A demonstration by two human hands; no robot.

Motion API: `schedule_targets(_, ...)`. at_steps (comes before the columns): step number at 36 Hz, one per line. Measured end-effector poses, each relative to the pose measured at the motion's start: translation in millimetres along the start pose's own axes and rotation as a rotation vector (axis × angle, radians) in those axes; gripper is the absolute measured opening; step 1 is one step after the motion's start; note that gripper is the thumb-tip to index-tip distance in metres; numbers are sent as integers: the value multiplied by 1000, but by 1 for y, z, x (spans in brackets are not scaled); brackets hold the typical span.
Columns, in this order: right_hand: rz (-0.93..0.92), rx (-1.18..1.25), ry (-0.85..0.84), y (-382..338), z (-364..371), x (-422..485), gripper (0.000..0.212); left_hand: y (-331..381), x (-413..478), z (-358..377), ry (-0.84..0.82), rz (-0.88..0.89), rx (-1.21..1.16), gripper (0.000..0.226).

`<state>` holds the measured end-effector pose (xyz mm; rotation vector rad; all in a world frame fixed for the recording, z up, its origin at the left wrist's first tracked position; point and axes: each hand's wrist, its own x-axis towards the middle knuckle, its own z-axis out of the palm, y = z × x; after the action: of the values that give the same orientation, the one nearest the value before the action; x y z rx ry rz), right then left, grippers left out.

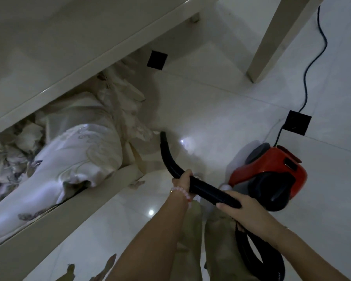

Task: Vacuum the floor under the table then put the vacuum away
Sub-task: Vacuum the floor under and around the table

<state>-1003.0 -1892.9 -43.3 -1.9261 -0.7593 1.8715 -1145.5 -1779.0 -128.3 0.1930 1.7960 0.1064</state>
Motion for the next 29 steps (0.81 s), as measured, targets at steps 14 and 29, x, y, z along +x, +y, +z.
schedule_targets(14, -2, -76, -33, 10, 8, 0, 25, -9, -12, -4, 133, -24, 142, 66)
schedule_targets(29, -51, -104, 2, 14, 14, 23, 28, 8, 3, -4, 243, -5, 109, 57)
